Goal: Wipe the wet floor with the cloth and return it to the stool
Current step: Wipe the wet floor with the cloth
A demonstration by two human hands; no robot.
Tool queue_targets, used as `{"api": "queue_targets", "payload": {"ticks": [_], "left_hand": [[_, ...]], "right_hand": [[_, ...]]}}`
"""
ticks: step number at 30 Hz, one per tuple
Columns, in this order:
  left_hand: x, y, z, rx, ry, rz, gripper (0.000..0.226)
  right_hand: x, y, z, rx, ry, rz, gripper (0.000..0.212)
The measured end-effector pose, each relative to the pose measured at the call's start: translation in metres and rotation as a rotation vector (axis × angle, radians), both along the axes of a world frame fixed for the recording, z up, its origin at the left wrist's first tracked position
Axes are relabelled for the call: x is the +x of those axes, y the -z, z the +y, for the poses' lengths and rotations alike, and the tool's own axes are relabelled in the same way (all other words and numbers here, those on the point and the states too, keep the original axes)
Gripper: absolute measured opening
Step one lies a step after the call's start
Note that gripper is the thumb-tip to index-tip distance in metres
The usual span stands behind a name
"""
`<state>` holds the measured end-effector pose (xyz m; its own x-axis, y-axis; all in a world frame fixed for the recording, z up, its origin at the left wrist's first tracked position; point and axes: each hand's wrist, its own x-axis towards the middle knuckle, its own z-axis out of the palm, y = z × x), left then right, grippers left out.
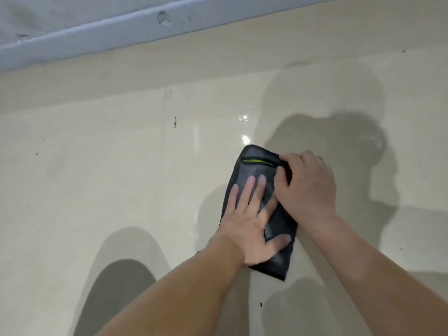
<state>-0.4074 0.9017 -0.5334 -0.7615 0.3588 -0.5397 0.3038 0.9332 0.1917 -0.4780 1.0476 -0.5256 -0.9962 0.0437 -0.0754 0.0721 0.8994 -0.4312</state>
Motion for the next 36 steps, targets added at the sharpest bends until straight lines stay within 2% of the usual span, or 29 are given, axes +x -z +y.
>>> {"api": "queue_targets", "payload": {"ticks": [4, 8, 11, 14, 18, 22, 26, 31, 36], "left_hand": [[-0.036, 0.01, -0.014, 0.03, -0.048, 0.125, 0.09], [-0.011, 0.018, -0.017, 0.027, -0.061, 0.232, 0.083], [0.033, 0.013, -0.045, 0.008, -0.044, 0.159, 0.082], [0.07, 0.003, -0.089, -0.041, 0.091, 0.062, 0.083], [0.063, 0.001, -0.154, -0.068, 0.291, 0.052, 0.08], [0.011, 0.005, -0.196, -0.104, 0.244, 0.107, 0.079], [0.0, 0.017, -0.207, -0.048, 0.274, 0.187, 0.083], [0.024, 0.02, -0.235, -0.031, 0.347, 0.273, 0.084], [0.077, 0.027, -0.285, 0.097, 0.229, 0.326, 0.082]], "right_hand": [[-0.009, -0.018, -0.001, 0.002, -0.047, -0.049, 0.041], [0.009, -0.039, -0.01, 0.021, -0.042, -0.181, 0.045], [0.028, -0.061, -0.031, 0.056, -0.076, -0.325, 0.043], [0.05, -0.079, -0.048, 0.06, -0.058, -0.506, 0.033], [0.077, -0.093, -0.077, 0.072, -0.056, -0.635, 0.029], [0.092, -0.093, -0.109, 0.083, -0.013, -0.606, 0.036], [0.1, -0.098, -0.143, 0.011, 0.047, -0.608, 0.032], [0.099, -0.113, -0.198, 0.199, -0.043, -0.668, 0.038], [0.097, -0.091, -0.261, 0.396, -0.151, -0.701, 0.034]]}}
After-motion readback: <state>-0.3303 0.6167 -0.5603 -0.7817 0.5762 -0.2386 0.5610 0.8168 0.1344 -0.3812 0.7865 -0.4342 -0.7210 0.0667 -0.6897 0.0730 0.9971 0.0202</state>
